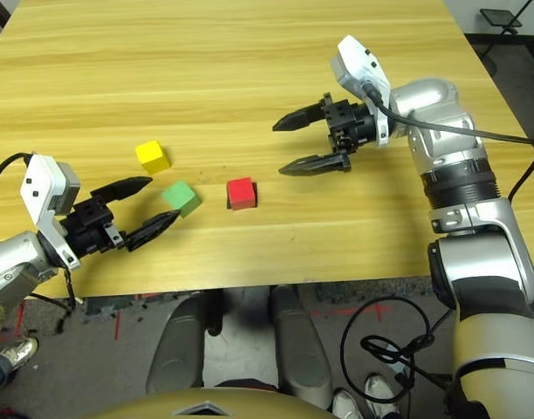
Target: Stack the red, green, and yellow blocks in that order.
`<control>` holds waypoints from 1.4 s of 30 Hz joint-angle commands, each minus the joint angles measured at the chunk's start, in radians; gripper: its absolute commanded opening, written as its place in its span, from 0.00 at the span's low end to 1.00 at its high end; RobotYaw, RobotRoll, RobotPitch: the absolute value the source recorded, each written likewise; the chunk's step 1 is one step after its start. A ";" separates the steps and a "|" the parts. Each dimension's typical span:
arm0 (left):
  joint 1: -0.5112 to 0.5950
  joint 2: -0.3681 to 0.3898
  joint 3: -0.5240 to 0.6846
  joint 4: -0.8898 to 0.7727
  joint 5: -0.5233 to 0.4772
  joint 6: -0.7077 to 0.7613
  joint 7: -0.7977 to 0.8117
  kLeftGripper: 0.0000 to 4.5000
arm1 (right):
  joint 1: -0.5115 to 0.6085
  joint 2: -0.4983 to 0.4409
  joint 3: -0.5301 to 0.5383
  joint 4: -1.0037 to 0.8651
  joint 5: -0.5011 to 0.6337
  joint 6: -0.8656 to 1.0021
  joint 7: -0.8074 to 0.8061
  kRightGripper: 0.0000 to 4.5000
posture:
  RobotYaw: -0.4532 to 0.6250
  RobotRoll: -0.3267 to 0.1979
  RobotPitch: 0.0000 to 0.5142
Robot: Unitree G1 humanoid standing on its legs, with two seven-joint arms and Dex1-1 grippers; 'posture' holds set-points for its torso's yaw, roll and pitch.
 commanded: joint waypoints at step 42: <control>-0.107 -0.030 -0.149 0.181 0.198 -0.106 -0.124 0.46 | 0.086 0.027 -0.048 -0.134 -0.018 0.092 -0.025 1.00 | 0.50 0.38 0.57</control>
